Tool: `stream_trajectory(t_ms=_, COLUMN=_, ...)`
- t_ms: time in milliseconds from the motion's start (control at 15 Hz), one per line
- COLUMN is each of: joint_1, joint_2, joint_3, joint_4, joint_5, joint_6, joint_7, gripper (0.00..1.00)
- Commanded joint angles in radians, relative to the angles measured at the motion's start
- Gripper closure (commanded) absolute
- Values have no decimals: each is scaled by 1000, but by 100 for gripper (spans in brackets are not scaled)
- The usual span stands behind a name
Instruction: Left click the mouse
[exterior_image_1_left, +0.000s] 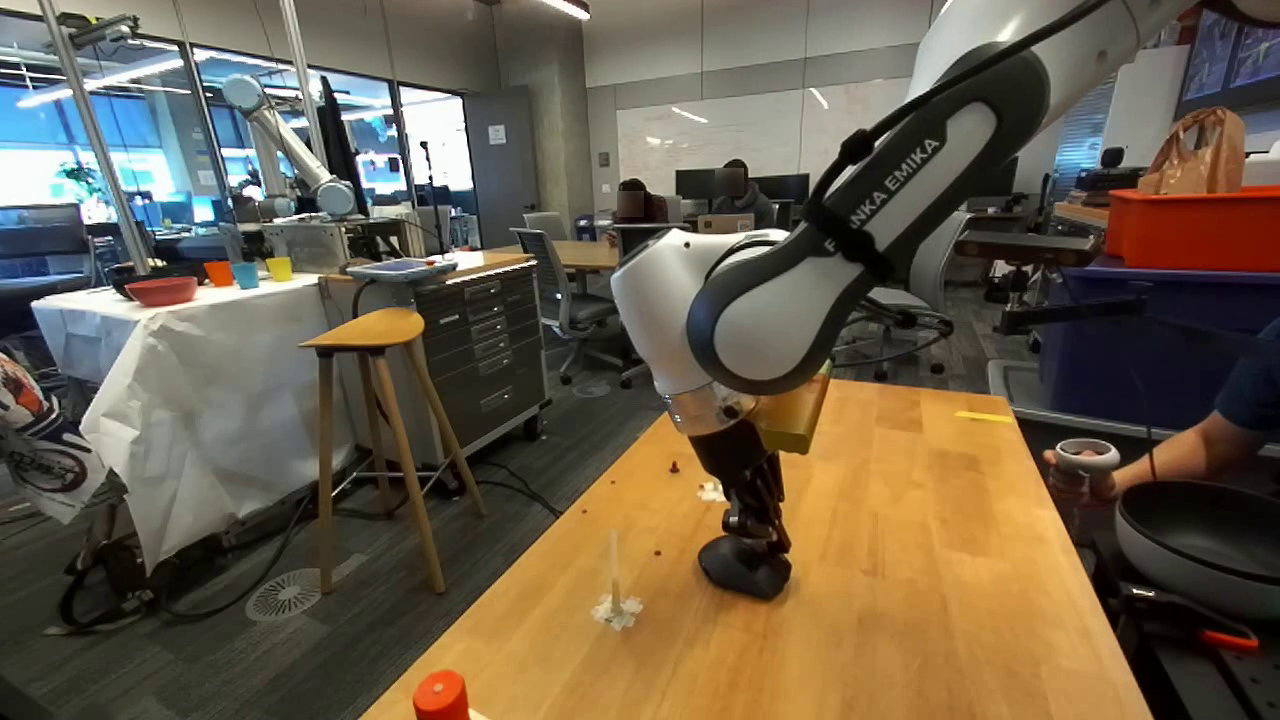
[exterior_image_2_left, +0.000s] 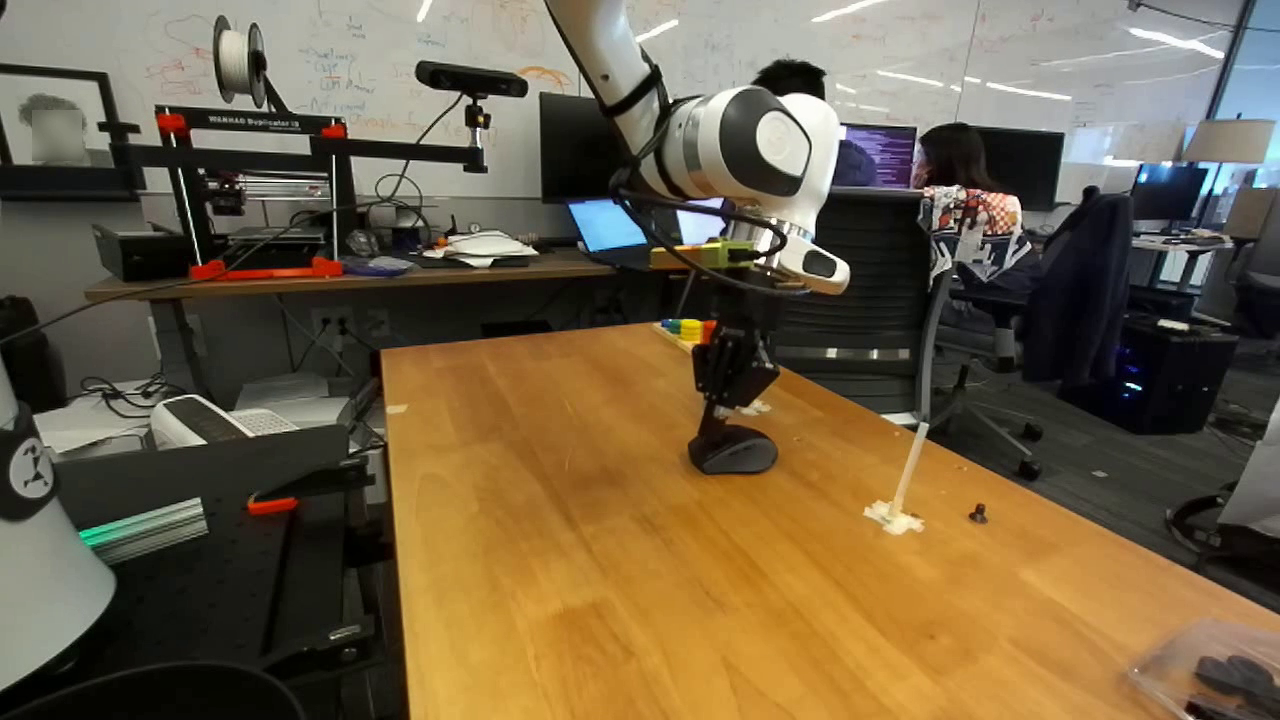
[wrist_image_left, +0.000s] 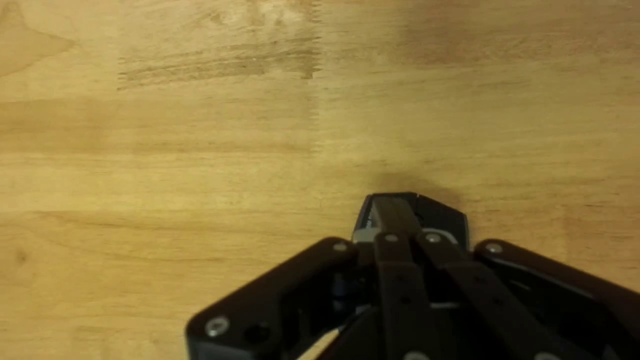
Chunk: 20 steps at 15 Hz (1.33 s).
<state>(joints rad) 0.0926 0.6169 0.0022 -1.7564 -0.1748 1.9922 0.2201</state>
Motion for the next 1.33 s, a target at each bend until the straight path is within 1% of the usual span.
stream_trajectory(t_ms=0, joint_1=4, joint_2=-96, joint_3=9, joint_4=-20, joint_5=39, joint_6=-28, joint_7=-22, gripper=100)
stream_trajectory(t_ms=267, joint_1=5, joint_2=-208, joint_3=19, joint_4=-29, joint_5=54, joint_6=-44, joint_7=-33, gripper=99)
stream_trajectory(t_ms=467, joint_1=7, joint_2=-288, joint_3=28, joint_4=-17, joint_5=64, joint_6=-90, joint_7=-32, gripper=96)
stream_trajectory(t_ms=533, joint_1=7, joint_2=-316, joint_3=33, joint_4=-19, joint_5=70, joint_6=-107, joint_7=-34, gripper=93)
stream_trajectory(t_ms=600, joint_1=7, joint_2=-338, joint_3=42, joint_4=-9, joint_5=82, joint_6=-147, joint_7=-53, gripper=72)
stream_trajectory(t_ms=667, joint_1=13, joint_2=-369, joint_3=47, joint_4=-13, joint_5=74, joint_6=-168, joint_7=-55, gripper=68)
stream_trajectory(t_ms=733, joint_1=16, joint_2=-395, joint_3=55, joint_4=-12, joint_5=75, joint_6=-194, joint_7=-67, gripper=92)
stream_trajectory(t_ms=933, joint_1=26, joint_2=-460, joint_3=73, joint_4=-2, joint_5=72, joint_6=-242, joint_7=-80, gripper=100)
stream_trajectory(t_ms=1067, joint_1=30, joint_2=-497, joint_3=80, joint_4=0, joint_5=72, joint_6=-257, joint_7=-78, gripper=100)
stream_trajectory(t_ms=1133, joint_1=29, joint_2=-518, joint_3=83, joint_4=-3, joint_5=78, joint_6=-262, joint_7=-76, gripper=82)
stream_trajectory(t_ms=1267, joint_1=25, joint_2=-545, joint_3=86, joint_4=2, joint_5=93, joint_6=-279, joint_7=-84, gripper=67)
